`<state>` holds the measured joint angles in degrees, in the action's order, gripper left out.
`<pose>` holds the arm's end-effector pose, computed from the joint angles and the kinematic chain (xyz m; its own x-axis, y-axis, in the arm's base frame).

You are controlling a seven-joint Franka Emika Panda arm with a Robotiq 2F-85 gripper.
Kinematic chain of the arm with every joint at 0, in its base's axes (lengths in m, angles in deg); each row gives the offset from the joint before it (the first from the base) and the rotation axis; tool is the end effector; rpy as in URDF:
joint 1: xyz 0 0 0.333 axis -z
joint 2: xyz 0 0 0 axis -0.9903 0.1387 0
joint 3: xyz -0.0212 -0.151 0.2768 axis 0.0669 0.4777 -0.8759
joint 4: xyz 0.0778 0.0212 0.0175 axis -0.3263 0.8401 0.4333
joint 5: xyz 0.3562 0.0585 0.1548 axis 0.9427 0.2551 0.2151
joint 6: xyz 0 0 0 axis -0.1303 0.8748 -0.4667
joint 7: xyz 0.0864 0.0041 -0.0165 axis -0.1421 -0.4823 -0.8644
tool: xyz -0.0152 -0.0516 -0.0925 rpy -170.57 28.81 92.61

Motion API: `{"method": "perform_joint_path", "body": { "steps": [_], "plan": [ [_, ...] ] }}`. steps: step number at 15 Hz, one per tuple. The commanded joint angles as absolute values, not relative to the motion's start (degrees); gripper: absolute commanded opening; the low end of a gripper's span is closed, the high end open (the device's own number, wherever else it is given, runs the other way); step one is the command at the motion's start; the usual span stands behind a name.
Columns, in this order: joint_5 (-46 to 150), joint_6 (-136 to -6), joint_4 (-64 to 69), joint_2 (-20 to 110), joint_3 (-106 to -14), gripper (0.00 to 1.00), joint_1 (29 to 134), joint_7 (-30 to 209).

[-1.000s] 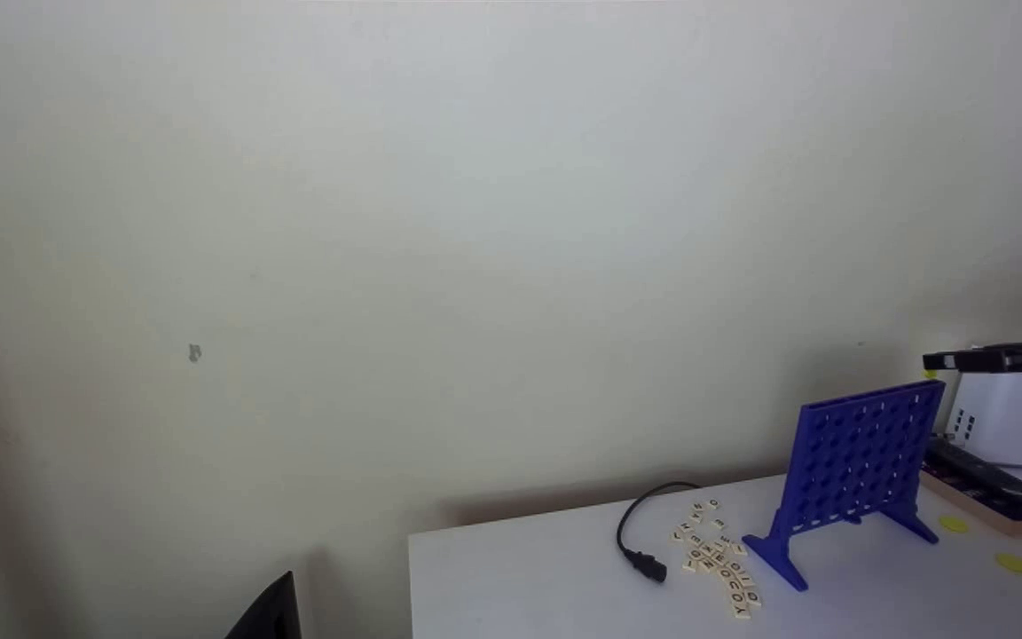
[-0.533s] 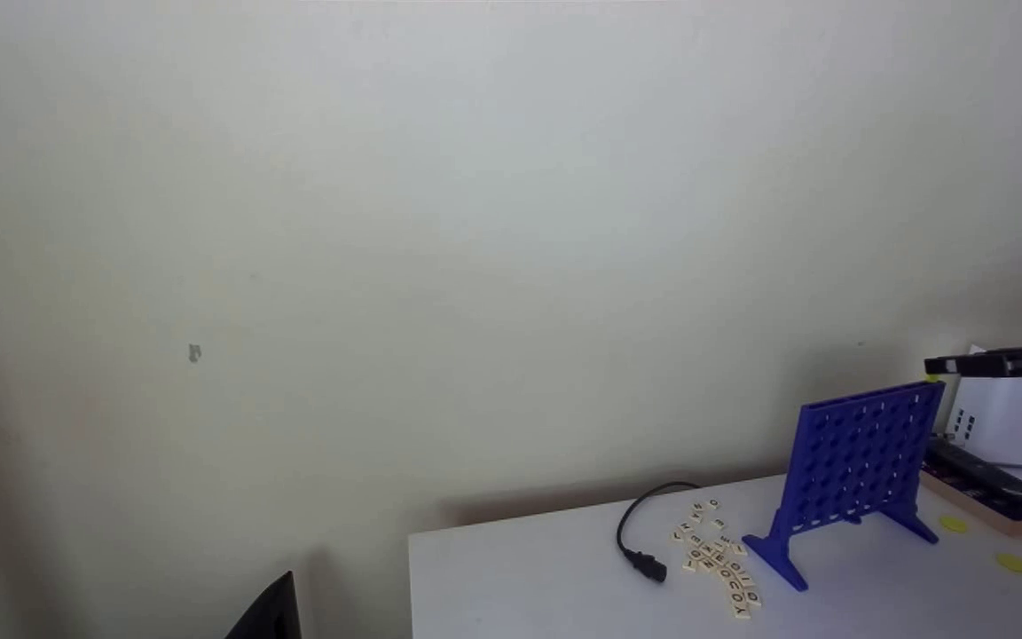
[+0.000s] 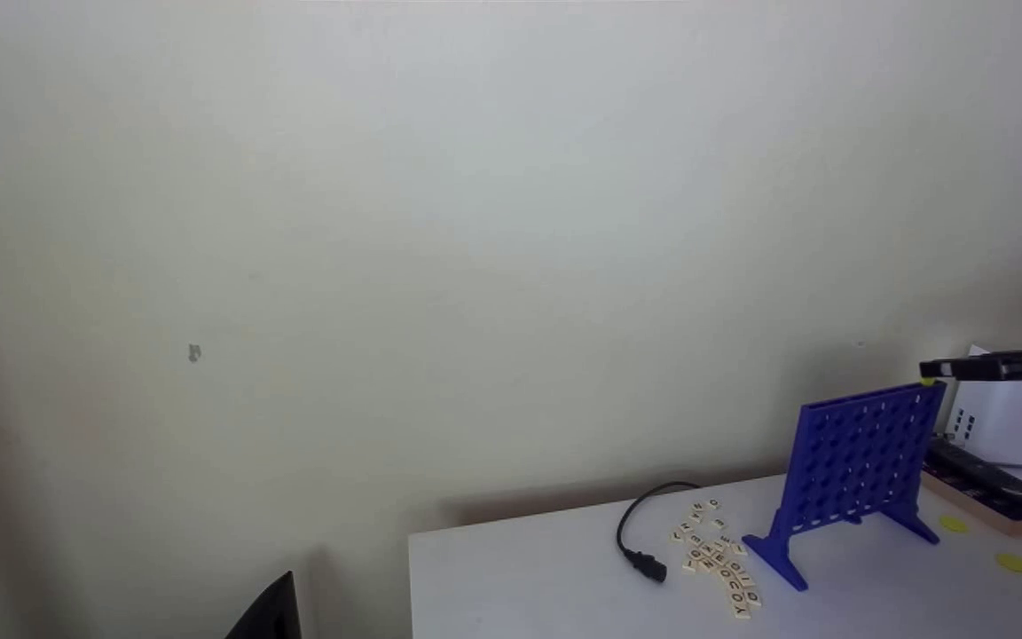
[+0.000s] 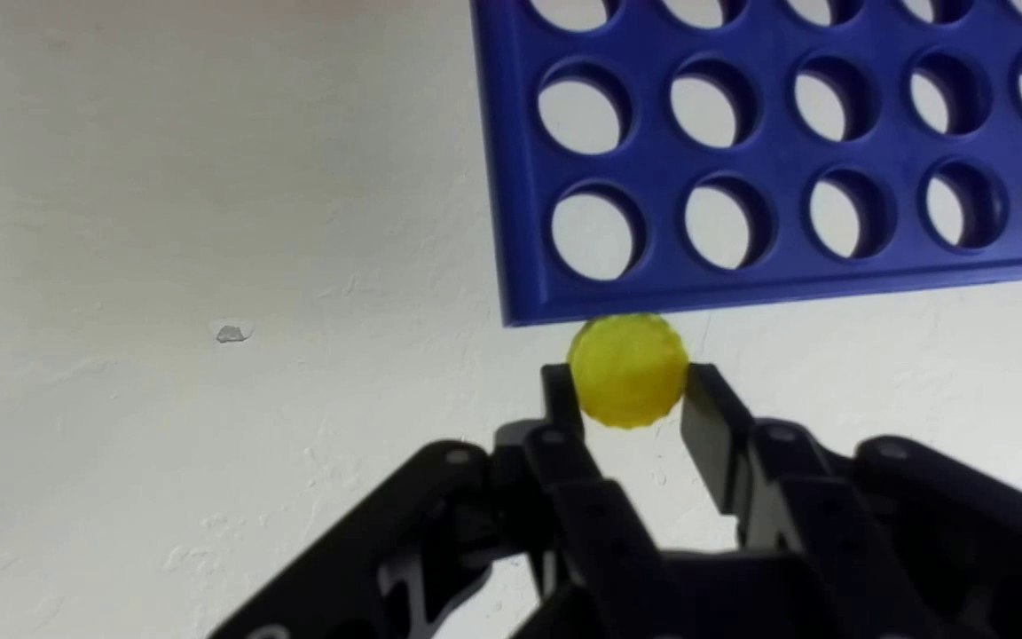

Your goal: Put one yellow chip inside the blue gameboard.

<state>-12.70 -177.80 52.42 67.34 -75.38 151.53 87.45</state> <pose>0.3193 -0.2705 0.1903 0.3827 -0.0451 0.9228 0.1084 -0.9897 -0.0934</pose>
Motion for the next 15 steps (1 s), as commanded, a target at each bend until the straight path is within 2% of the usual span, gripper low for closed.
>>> {"method": "perform_joint_path", "body": {
  "steps": [1,15],
  "plan": [
    [-11.72,-179.1,52.84,68.46,-75.43,0.1,151.52,85.34],
    [-9.76,-178.99,53.0,69.13,-76.39,0.1,152.78,81.06]
  ]
}}
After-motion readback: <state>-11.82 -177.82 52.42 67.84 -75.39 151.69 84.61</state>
